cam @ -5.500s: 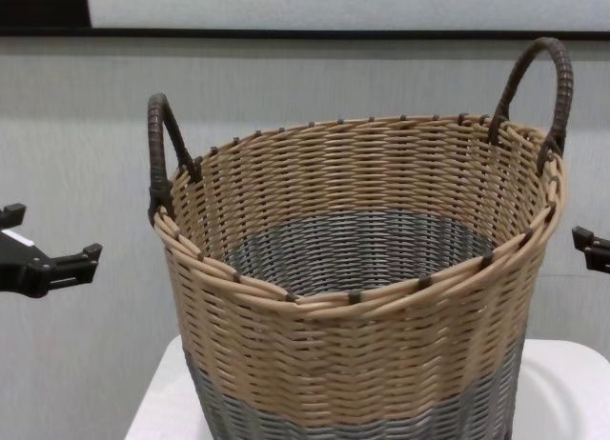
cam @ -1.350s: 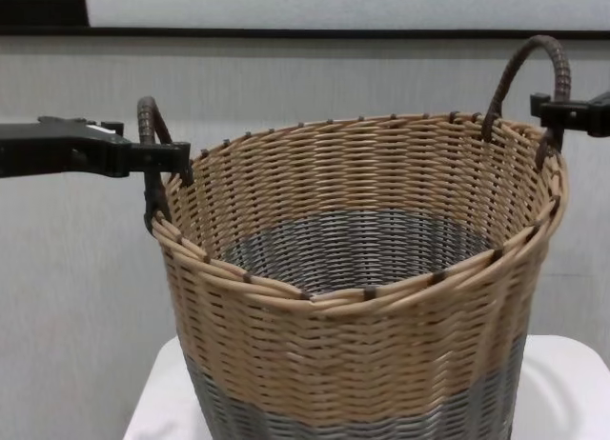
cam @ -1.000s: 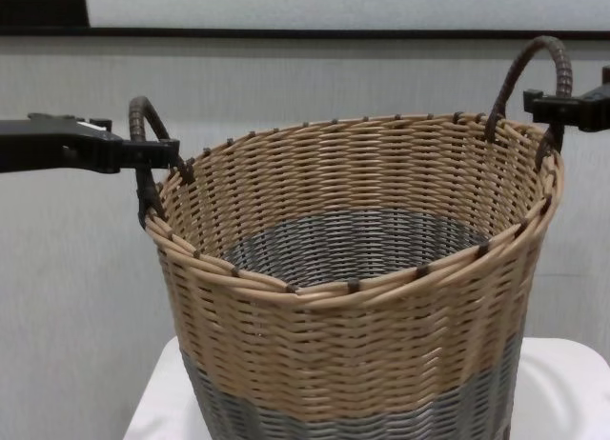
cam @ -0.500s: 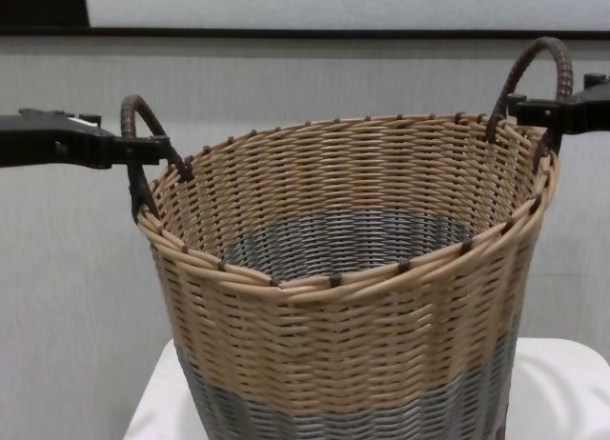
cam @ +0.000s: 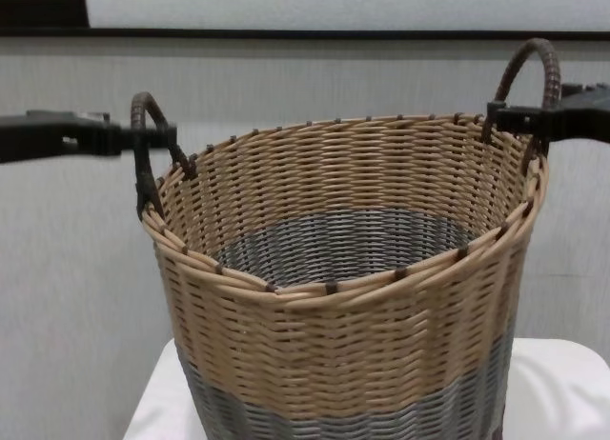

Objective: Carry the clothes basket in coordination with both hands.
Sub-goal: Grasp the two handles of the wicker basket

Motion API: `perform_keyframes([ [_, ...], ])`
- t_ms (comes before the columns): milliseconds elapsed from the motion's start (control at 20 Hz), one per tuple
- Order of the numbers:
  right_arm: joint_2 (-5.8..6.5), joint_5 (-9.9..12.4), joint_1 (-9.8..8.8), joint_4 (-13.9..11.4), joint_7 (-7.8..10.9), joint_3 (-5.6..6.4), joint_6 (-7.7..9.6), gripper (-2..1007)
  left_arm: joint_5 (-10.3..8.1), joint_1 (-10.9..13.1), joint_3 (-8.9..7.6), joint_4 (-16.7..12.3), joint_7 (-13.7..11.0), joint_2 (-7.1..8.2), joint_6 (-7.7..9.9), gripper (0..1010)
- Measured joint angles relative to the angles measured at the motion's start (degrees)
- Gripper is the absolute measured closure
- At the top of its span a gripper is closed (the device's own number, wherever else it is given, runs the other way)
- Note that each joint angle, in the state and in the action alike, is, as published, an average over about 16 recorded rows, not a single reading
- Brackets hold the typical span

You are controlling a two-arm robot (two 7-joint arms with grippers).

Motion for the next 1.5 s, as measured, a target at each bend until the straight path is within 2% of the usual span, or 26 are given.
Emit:
perform_keyframes([
  [400,-0.60,-0.14,0.27,1.25,0.64,-0.10,-0.33,0,-1.99,-0.06,-0.94,1.01,-0.60,-1.13,-0.39,10],
  [900,-0.47,-0.17,0.20,1.06,0.61,-0.19,-0.29,0,-0.33,-0.14,-0.05,0.40,-0.06,-0.38,0.18,10],
  [1500,-0.40,-0.17,0.16,0.93,0.57,-0.25,-0.28,0,0.36,-0.20,0.29,0.16,0.13,-0.08,0.42,19],
])
